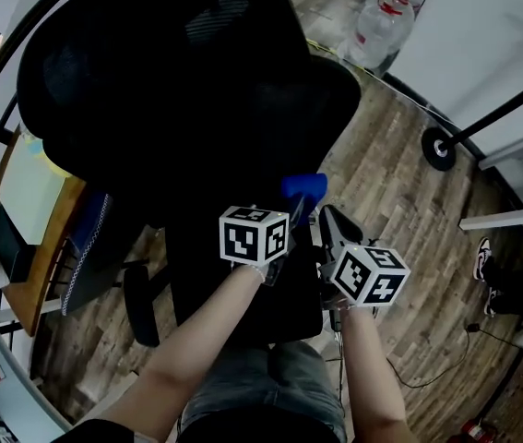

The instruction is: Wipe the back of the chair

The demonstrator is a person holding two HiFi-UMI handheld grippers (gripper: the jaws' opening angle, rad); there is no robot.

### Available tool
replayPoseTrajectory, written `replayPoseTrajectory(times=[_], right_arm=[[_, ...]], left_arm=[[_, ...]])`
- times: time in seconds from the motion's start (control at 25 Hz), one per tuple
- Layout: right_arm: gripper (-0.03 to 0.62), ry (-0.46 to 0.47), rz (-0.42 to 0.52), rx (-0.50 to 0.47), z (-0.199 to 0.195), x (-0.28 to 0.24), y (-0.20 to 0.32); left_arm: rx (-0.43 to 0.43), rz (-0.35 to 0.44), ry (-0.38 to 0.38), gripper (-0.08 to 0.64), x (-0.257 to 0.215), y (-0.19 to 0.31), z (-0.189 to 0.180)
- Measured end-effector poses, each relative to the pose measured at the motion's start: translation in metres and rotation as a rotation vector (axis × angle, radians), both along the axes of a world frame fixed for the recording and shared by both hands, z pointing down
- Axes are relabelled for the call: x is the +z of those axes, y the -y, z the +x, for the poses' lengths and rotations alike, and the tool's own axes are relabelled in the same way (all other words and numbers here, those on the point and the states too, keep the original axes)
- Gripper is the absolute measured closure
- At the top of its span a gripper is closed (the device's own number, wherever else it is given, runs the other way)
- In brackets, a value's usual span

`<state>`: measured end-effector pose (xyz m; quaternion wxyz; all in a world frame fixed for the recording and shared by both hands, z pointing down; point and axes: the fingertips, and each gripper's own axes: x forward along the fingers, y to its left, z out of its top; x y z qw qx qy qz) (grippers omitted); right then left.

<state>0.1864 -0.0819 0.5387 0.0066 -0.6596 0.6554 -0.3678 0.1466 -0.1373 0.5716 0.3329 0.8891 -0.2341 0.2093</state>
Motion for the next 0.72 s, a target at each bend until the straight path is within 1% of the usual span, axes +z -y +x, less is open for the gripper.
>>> replayPoseTrajectory(times=[0.12,0.32,0.72], right_arm=[[0.561,0.009,-0.011,-0.007,-0.002,0.005,0.001],[0.561,0.010,-0.013,-0.035,-0.010,0.007,0.008],[0.561,0.000,-0.012,-0.102,-0.038,0.004,0.024]], left_arm=[[-0.033,0.000,0.003,0.465,0.003,0.005,-0.002],[-0.093,0.012,-0.005,0.465,0.003,0.017,-0.015],[-0.182,0.016,-0.011,0.465,0.003,0.033,-0.058]])
